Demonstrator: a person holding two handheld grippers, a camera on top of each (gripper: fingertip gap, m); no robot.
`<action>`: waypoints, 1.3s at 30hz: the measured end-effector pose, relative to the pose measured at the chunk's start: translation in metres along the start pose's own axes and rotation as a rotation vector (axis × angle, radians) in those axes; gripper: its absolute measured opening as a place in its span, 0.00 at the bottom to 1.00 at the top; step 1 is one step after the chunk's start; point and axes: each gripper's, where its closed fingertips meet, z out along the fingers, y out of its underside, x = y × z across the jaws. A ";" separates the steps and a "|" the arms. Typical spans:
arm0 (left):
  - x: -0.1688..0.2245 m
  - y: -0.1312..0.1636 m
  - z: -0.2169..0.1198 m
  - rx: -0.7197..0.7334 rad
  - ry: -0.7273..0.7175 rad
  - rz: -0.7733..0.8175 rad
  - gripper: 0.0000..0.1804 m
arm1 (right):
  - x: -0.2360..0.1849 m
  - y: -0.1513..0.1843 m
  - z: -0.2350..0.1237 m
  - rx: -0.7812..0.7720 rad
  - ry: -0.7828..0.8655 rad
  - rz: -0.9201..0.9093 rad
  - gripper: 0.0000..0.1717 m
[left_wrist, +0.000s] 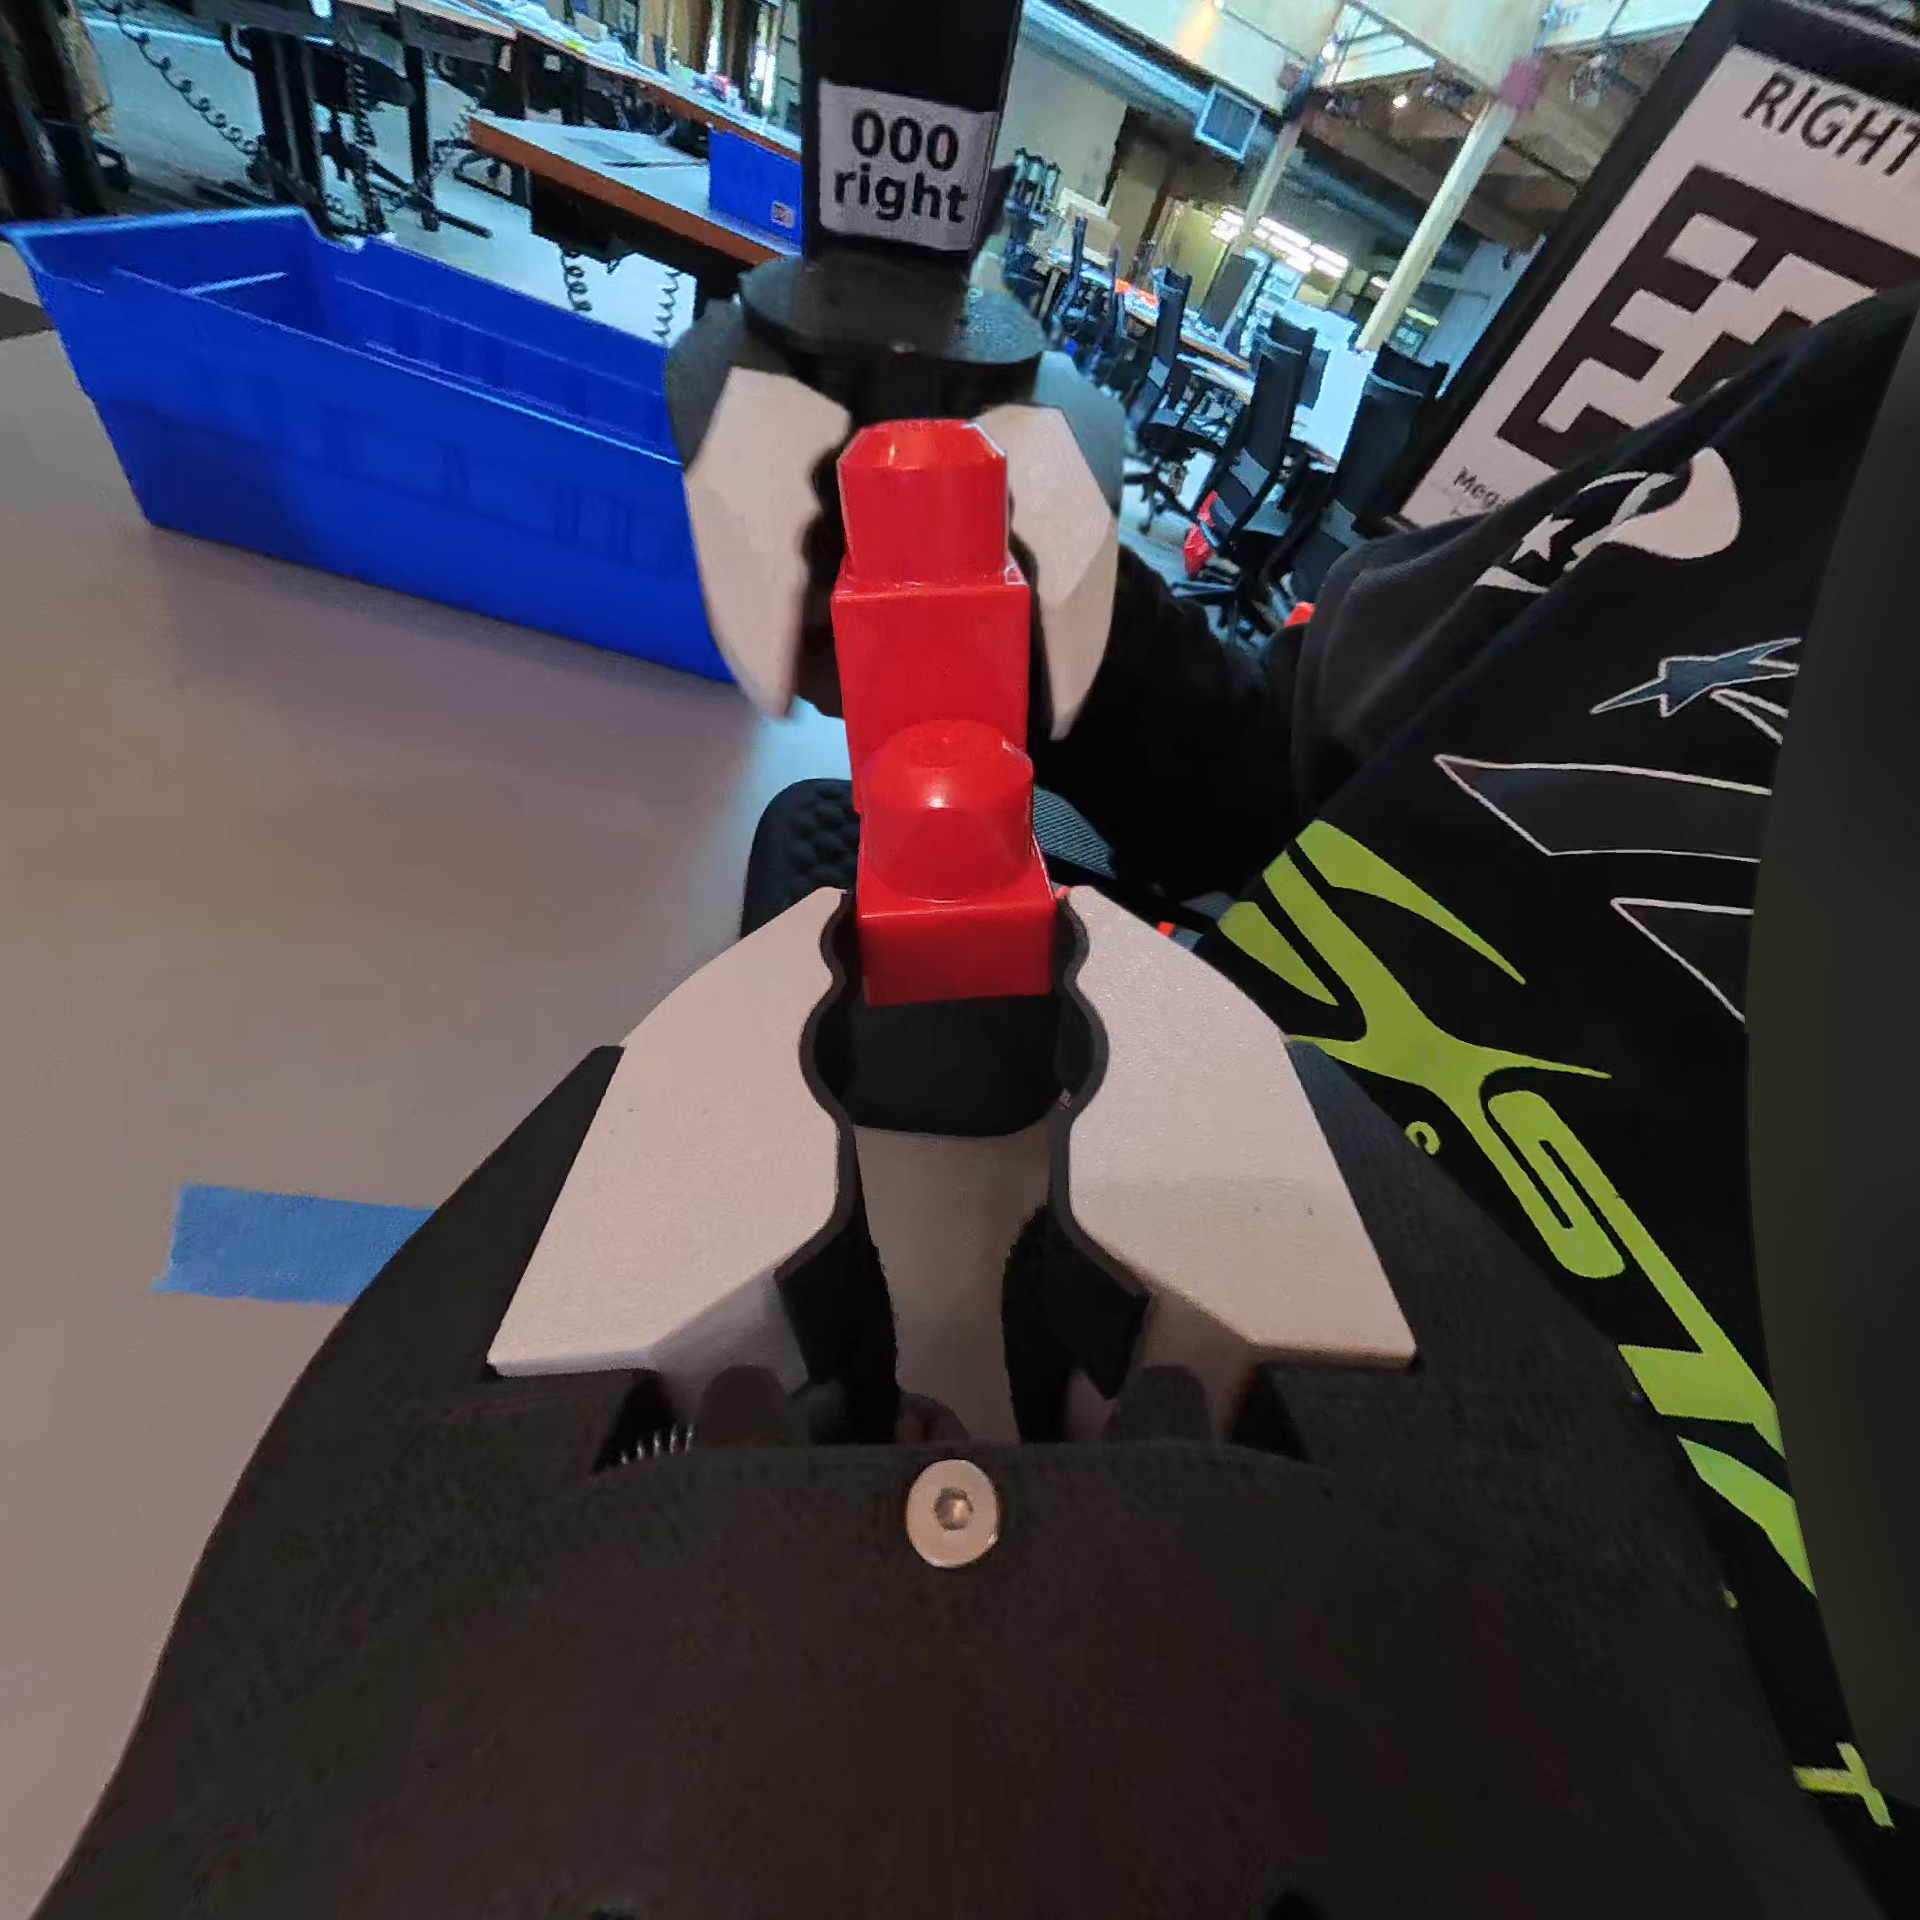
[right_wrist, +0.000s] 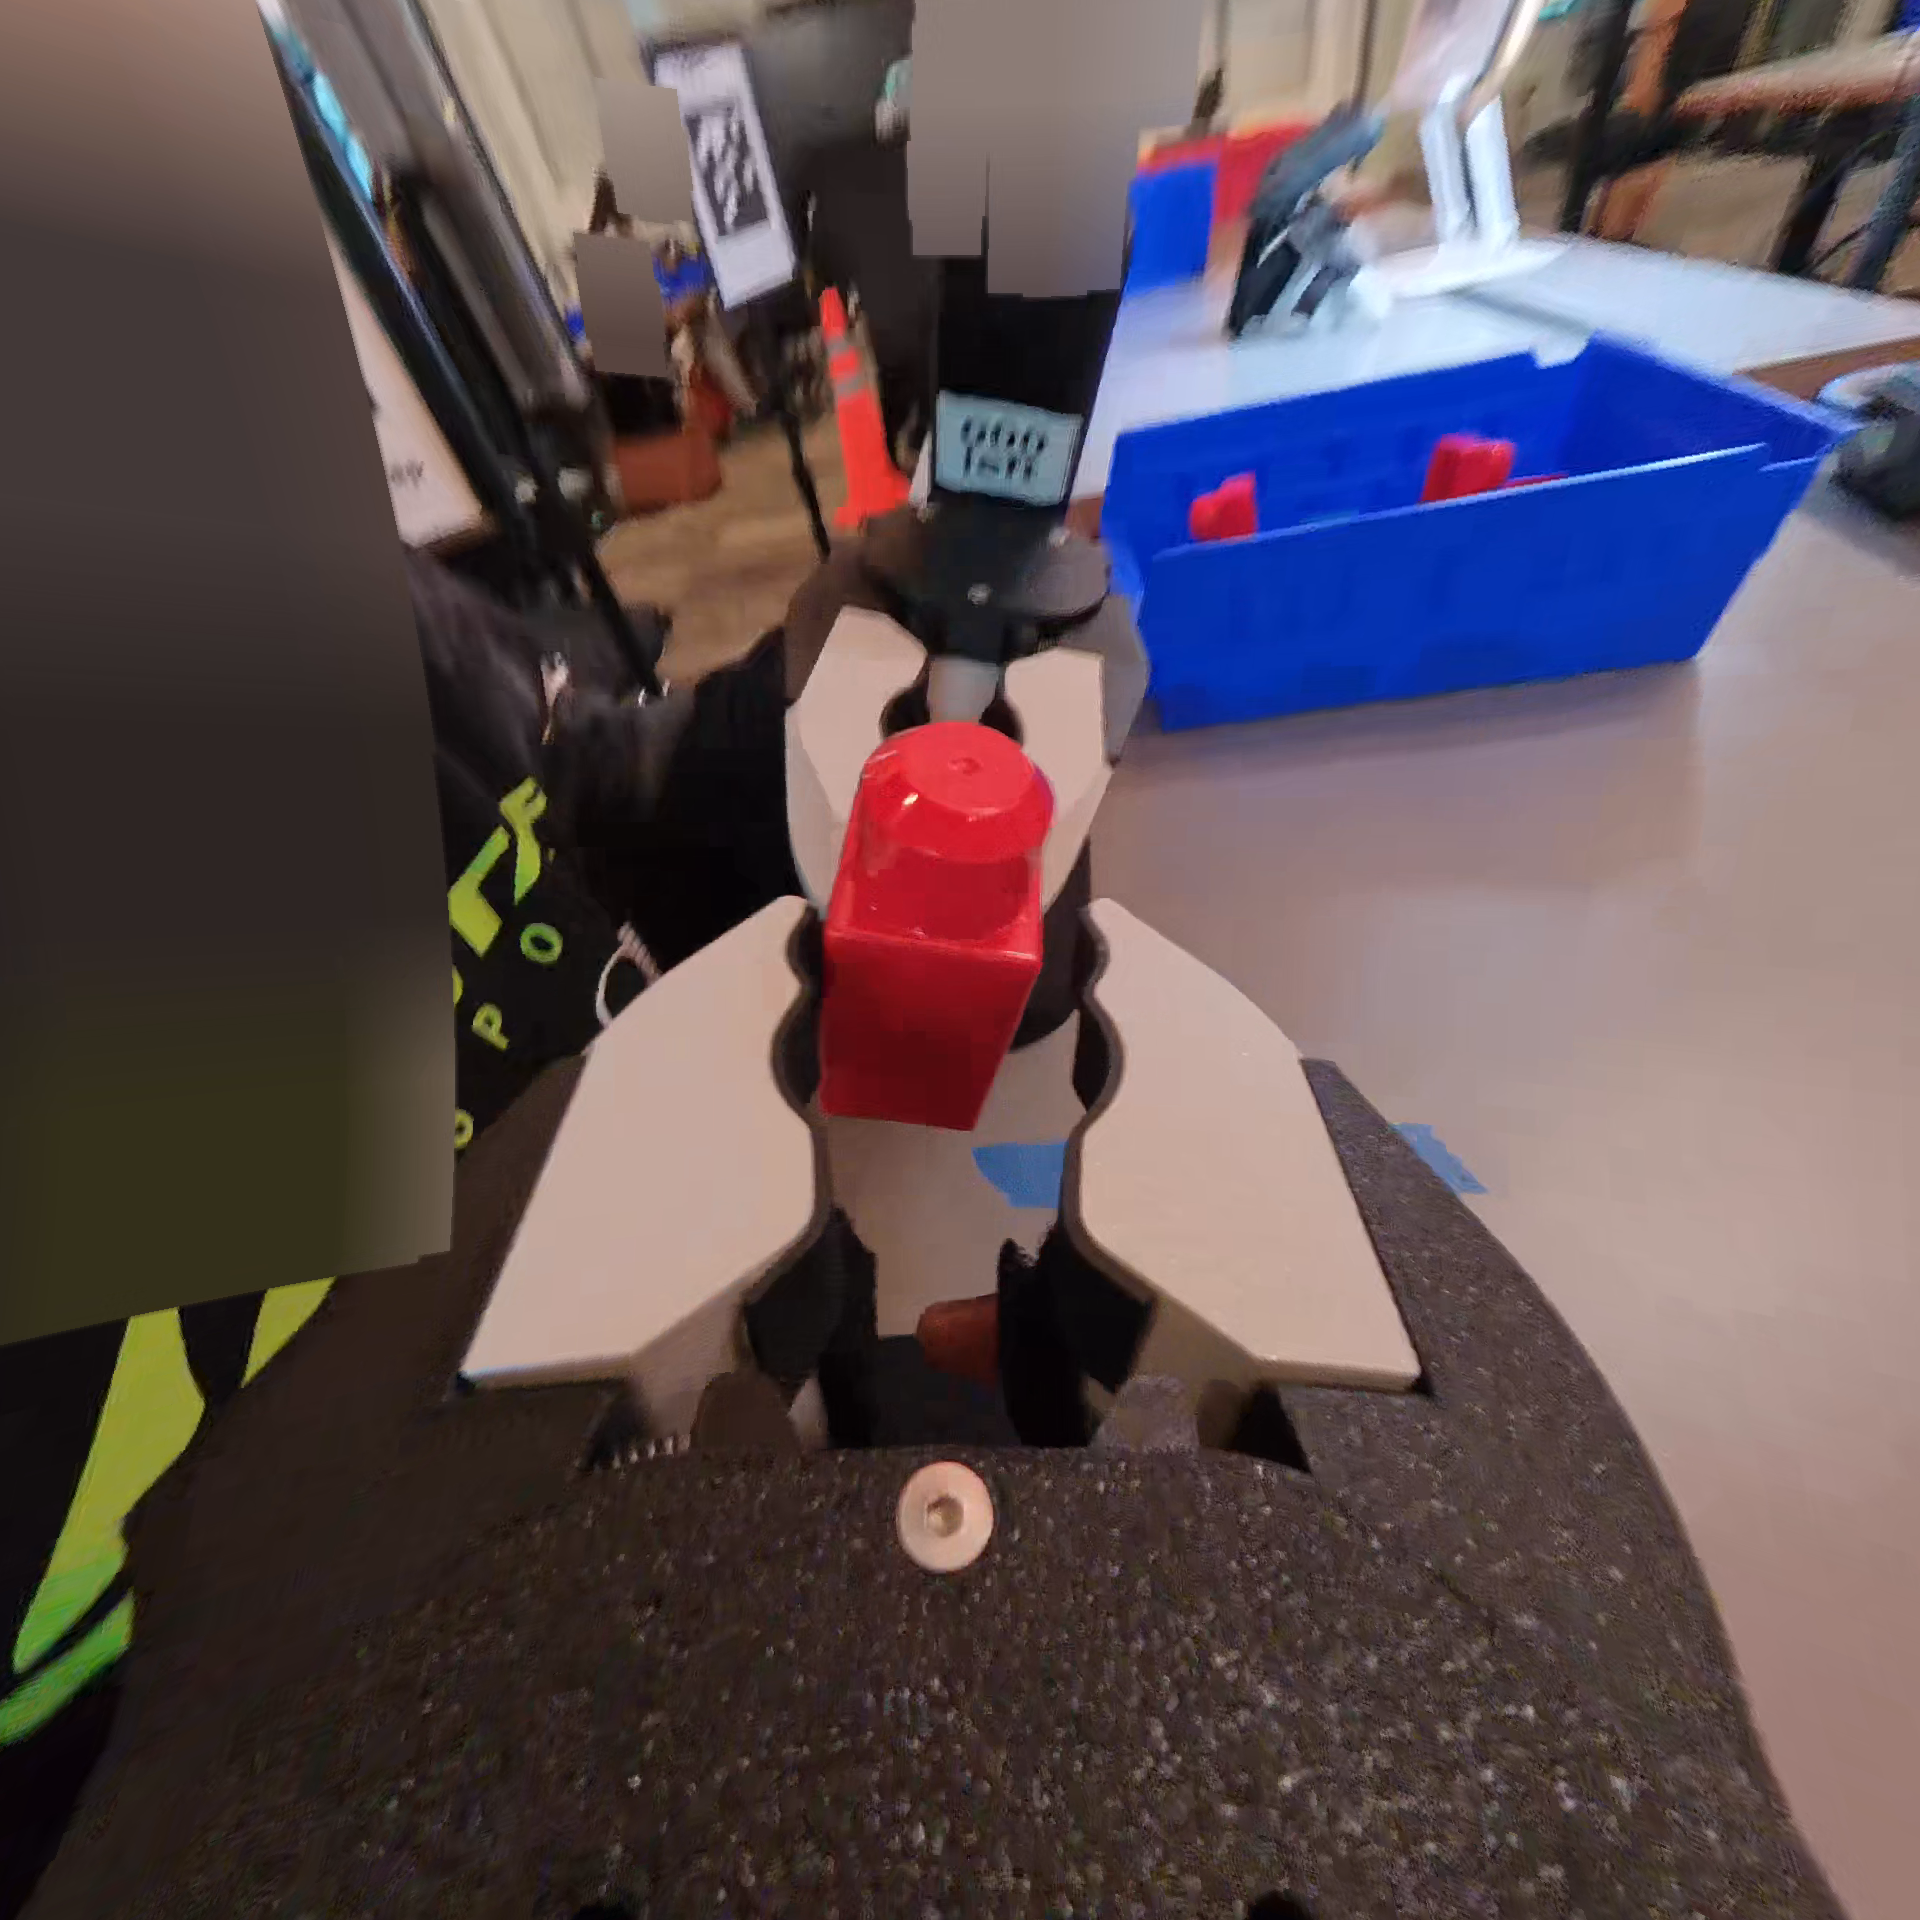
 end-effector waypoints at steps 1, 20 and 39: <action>-0.001 -0.001 -0.001 -0.007 -0.010 0.018 0.20 | -0.003 0.000 0.002 -0.010 -0.024 -0.015 0.23; -0.004 -0.025 0.000 0.337 -0.097 0.085 0.20 | 0.003 -0.018 -0.006 0.003 0.027 -0.045 0.30; -0.009 -0.014 0.003 0.253 -0.172 0.158 0.20 | 0.002 0.004 -0.007 -0.439 0.036 -0.154 0.21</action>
